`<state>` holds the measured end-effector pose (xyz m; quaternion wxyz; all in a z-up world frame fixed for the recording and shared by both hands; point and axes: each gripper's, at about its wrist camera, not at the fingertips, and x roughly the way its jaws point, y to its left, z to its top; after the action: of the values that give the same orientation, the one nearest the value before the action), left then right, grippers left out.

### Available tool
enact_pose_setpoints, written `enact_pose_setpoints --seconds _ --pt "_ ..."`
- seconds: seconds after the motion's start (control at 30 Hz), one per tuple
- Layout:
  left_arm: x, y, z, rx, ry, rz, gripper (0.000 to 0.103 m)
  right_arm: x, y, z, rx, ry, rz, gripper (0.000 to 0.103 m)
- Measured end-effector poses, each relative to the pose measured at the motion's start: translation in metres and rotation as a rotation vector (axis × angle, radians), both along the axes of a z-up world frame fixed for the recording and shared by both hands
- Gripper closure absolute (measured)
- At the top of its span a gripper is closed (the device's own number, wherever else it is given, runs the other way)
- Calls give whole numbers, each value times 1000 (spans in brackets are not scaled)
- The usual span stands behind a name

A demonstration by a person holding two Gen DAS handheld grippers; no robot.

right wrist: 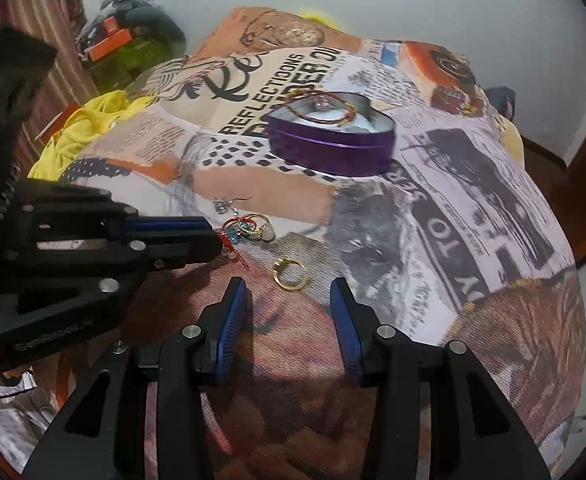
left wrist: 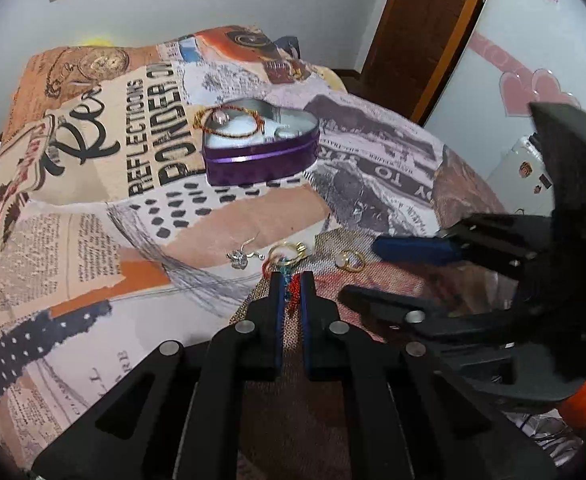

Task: Organize jewelry
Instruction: 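Grasp the red-string charm with the left tool while the right tool grasps a gold ring, then carry the charm and gold ring toward the purple heart tin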

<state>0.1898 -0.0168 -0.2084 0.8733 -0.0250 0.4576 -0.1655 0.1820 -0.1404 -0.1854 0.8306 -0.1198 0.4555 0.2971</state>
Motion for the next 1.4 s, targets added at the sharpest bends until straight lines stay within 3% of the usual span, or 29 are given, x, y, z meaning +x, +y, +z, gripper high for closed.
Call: enact_pose_setpoints --seconds 0.17,0.33,0.6,0.67,0.9,1.0,1.13,1.4 --pt "-6 3 19 -5 -50 4 97 2 7 -2 1 -5 13 72" --pt "-8 9 37 -23 -88 19 97 6 8 -5 11 -5 8 85" --pt "-11 18 52 -36 -126 54 97 5 12 -4 3 -18 13 86" --pt "-11 21 55 -38 -132 60 97 5 11 -2 12 -14 12 98" --pt "-12 26 65 -34 -156 80 97 9 0 13 46 -20 -28 98" --pt "-13 27 68 -33 -167 82 97 13 -4 14 51 2 -46 93" --pt "-13 25 69 -30 -175 78 97 16 -6 10 42 17 -61 65" --pt "-10 25 66 -31 -169 78 97 18 7 -5 -2 4 -43 64"
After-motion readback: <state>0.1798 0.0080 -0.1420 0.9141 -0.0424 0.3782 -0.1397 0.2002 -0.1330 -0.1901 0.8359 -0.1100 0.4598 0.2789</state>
